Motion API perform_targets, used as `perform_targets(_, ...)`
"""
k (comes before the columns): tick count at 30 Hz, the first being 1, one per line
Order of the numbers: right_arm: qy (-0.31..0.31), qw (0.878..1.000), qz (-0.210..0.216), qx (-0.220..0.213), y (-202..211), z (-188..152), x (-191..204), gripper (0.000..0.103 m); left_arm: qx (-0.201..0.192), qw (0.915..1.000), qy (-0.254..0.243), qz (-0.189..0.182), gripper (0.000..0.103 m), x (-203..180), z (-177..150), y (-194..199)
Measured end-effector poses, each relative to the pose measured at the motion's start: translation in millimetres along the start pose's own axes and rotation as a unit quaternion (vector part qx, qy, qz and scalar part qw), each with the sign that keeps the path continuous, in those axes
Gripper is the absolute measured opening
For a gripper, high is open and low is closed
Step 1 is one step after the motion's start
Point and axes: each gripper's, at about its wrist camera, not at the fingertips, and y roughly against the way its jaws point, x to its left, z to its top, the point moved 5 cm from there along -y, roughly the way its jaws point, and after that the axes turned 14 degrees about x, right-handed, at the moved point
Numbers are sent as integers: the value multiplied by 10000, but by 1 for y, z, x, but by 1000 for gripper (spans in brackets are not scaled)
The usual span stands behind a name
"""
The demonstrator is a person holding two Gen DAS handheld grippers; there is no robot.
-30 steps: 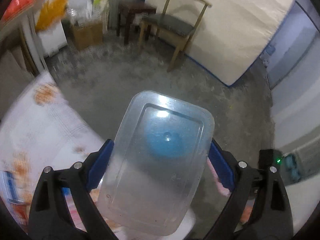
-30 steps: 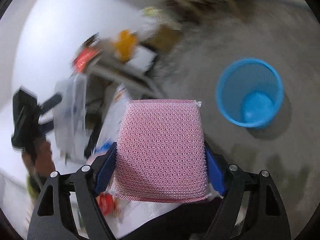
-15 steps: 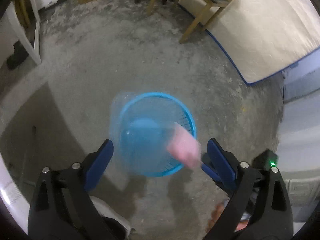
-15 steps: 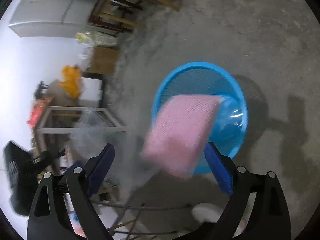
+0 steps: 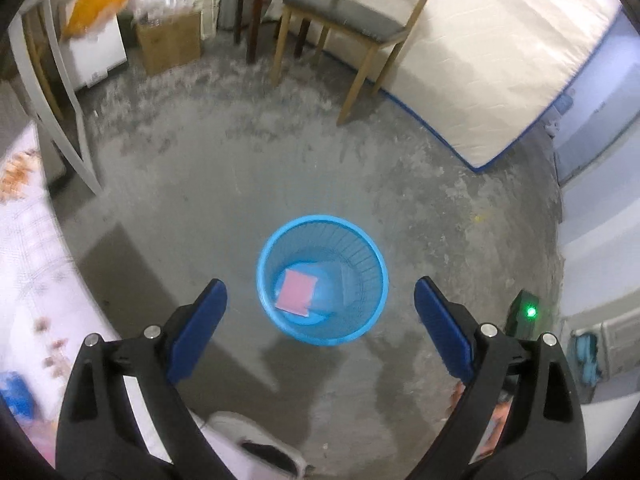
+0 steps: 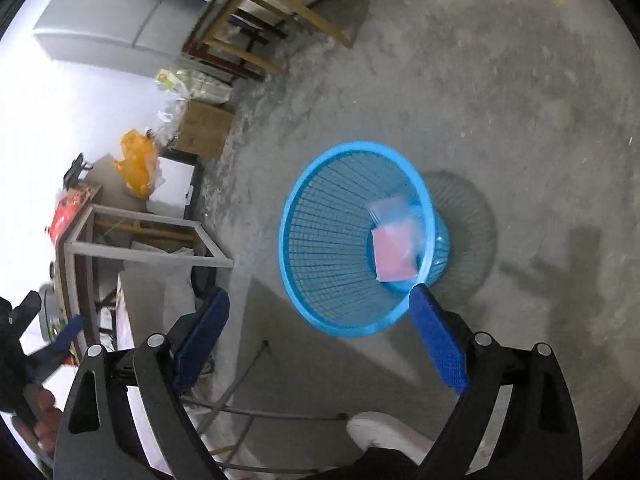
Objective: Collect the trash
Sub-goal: 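Return both grippers to the table over the remaining trash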
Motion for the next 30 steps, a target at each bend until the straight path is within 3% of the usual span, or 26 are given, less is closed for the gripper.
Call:
perform_targets(6, 842, 9942, -643, -209, 51, -31, 28, 89, -278, 9963, -371, 723, 91, 12, -62, 83)
perform_targets(9, 1399, 9813, -1296, -279, 73, -58, 49, 91, -214, 9945, -246, 995, 91, 35, -110, 122)
perform_targets(11, 1742, 9703, -1650, -293, 78, -74, 62, 96, -68, 9953, -45, 969, 91, 54, -137, 143)
perform_targets(13, 2200, 9549, -1960, -357, 81, -98, 80, 97, -17, 9972, 214, 717, 91, 75, -170, 167)
perform_targets(17, 2863, 9322, -2184, -367, 80, -137, 113, 97, -376, 9950, 721, 578, 91, 108, -229, 213)
perform_targets(22, 3769, 9052, -1942, -293, 80, -189, 161, 97, -1092, 9866, 1164, 352, 95, 127, -294, 258)
perform_targets(27, 4339, 8944, -982, -474, 97, -235, 214, 97, -1358, 9799, 1456, 148, 95, 128, -336, 266)
perform_targets(30, 4536, 8905, -292, -194, 96, -253, 241, 97, -1682, 9740, 1499, 223, 95, 127, -352, 262)
